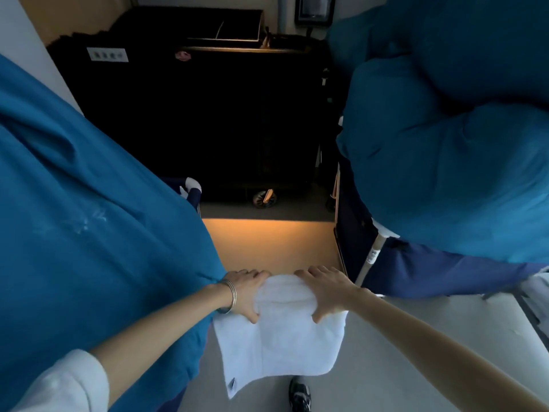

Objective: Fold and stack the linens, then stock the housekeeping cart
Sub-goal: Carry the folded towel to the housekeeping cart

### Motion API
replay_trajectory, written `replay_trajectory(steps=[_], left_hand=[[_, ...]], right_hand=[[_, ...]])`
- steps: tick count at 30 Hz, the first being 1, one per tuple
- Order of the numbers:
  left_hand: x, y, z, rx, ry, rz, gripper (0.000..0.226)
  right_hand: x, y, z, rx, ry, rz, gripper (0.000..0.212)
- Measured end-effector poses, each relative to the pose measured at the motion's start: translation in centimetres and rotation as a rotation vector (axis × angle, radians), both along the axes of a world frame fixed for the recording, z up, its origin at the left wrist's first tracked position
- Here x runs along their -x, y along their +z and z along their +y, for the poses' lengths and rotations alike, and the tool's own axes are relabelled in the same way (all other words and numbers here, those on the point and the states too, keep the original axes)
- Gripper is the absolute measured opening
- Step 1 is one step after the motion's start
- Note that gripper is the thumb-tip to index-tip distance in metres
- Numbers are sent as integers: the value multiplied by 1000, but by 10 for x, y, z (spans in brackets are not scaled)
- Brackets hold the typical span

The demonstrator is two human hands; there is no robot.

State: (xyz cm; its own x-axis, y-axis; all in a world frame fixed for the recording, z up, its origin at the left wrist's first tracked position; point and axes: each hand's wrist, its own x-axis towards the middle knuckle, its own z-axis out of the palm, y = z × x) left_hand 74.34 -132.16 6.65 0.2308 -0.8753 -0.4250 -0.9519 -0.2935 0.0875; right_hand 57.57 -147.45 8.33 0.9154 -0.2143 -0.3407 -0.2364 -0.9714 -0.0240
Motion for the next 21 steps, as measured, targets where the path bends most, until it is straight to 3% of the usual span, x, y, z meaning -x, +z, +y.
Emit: replay_trajectory(steps=[10,21], left_hand=[[-107,24,-128,61,81,-51,95],[-233,-2,-210,35,116,-18,93]], right_hand=[[-123,23,-140,81,59,-31,101],[-257,-1,-229,5,73,23,103]])
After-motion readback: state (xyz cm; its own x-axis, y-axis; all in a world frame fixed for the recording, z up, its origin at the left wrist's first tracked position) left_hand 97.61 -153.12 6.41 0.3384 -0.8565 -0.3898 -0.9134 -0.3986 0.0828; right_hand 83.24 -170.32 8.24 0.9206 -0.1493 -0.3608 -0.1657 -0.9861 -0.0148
